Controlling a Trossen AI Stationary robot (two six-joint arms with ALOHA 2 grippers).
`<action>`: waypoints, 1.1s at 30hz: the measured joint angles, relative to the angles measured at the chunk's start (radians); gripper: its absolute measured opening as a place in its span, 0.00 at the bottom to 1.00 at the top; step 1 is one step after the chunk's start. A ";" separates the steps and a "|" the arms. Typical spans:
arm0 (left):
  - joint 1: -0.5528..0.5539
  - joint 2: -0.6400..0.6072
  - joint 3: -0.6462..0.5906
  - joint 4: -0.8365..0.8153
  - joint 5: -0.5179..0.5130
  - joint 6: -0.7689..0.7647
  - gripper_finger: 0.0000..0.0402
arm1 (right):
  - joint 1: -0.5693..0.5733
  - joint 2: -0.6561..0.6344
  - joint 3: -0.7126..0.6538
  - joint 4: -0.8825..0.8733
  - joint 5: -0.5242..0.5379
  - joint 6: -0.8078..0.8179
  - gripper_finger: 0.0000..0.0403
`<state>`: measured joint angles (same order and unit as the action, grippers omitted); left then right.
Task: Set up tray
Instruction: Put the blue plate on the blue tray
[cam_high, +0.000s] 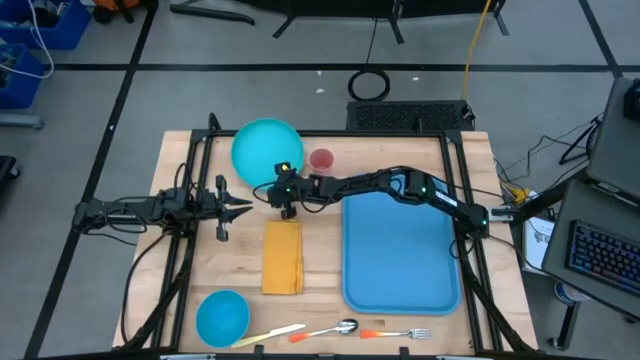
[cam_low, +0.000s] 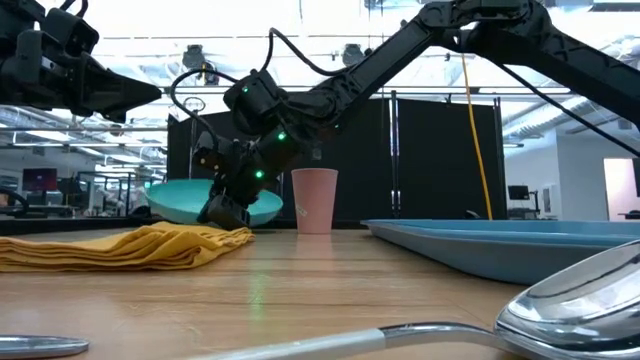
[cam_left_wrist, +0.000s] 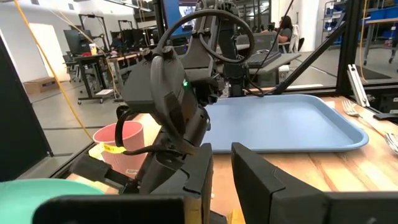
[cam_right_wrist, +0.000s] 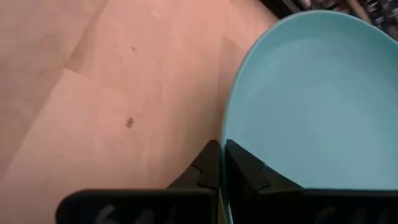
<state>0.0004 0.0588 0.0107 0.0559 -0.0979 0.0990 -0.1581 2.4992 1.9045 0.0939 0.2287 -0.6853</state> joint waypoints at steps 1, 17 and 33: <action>0.000 0.000 0.000 0.000 0.000 0.000 0.17 | 0.003 0.000 0.000 0.002 0.012 -0.014 0.01; 0.000 0.000 0.000 0.000 0.000 0.000 0.17 | 0.009 -0.075 -0.003 0.037 0.088 -0.090 0.00; 0.000 0.000 0.000 0.000 0.000 0.000 0.17 | 0.009 -0.172 -0.002 0.025 0.121 -0.145 0.00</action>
<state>0.0004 0.0587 0.0107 0.0555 -0.0976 0.0992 -0.1490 2.3269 1.9025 0.1191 0.3501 -0.8308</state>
